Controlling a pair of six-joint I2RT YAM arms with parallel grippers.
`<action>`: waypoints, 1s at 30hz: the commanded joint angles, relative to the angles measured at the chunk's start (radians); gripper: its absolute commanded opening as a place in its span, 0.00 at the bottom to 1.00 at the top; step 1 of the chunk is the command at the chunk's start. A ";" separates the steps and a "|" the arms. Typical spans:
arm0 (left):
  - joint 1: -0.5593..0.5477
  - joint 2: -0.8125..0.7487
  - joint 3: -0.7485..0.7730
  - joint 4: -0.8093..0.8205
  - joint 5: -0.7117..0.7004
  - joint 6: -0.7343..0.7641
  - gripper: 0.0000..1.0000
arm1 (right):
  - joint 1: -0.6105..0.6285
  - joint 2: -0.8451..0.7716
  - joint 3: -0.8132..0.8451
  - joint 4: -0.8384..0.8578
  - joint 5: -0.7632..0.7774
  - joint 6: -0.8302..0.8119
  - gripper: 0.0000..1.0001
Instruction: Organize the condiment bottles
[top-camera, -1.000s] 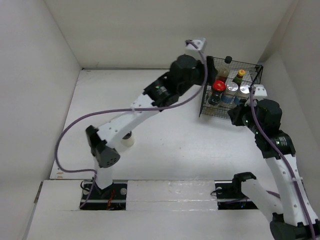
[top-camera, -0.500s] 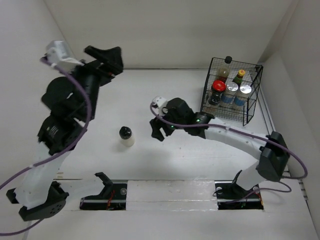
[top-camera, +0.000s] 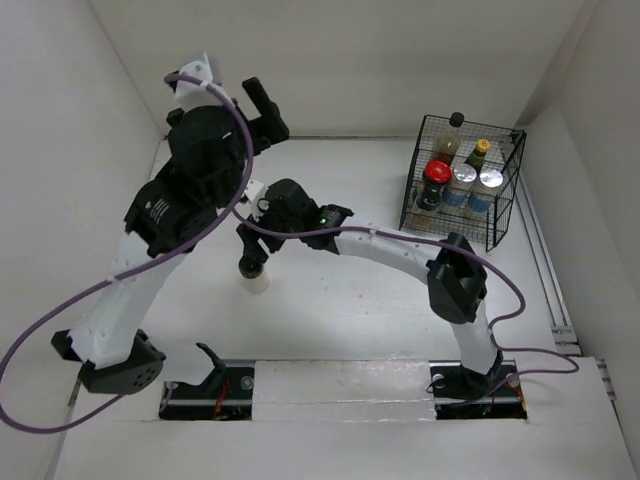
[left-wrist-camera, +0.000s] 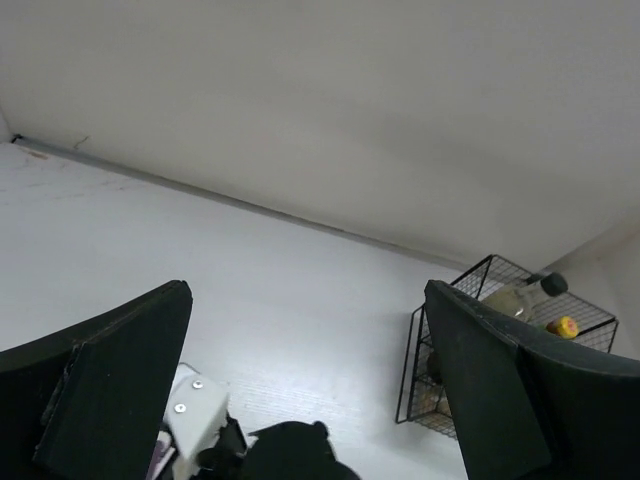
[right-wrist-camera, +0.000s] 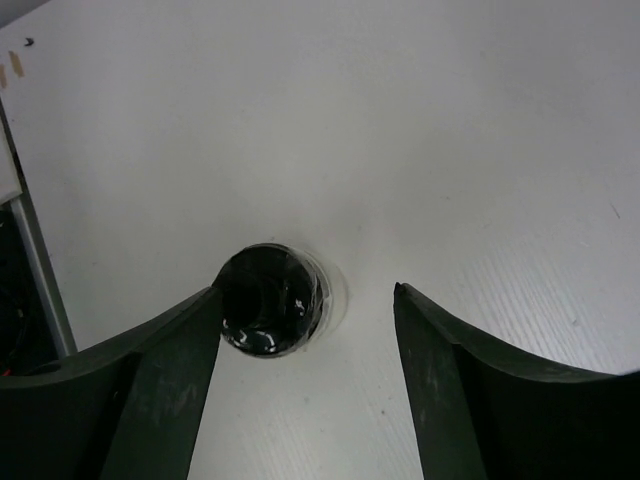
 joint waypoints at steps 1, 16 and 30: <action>0.001 0.050 0.157 -0.031 0.018 0.071 0.99 | 0.020 0.050 0.096 0.017 -0.047 -0.020 0.73; 0.001 0.005 -0.013 0.024 0.062 0.069 0.99 | 0.069 0.086 0.098 -0.018 0.054 -0.020 0.60; 0.001 0.111 0.070 0.120 0.122 0.108 0.99 | 0.069 0.029 0.024 -0.030 0.174 0.011 0.13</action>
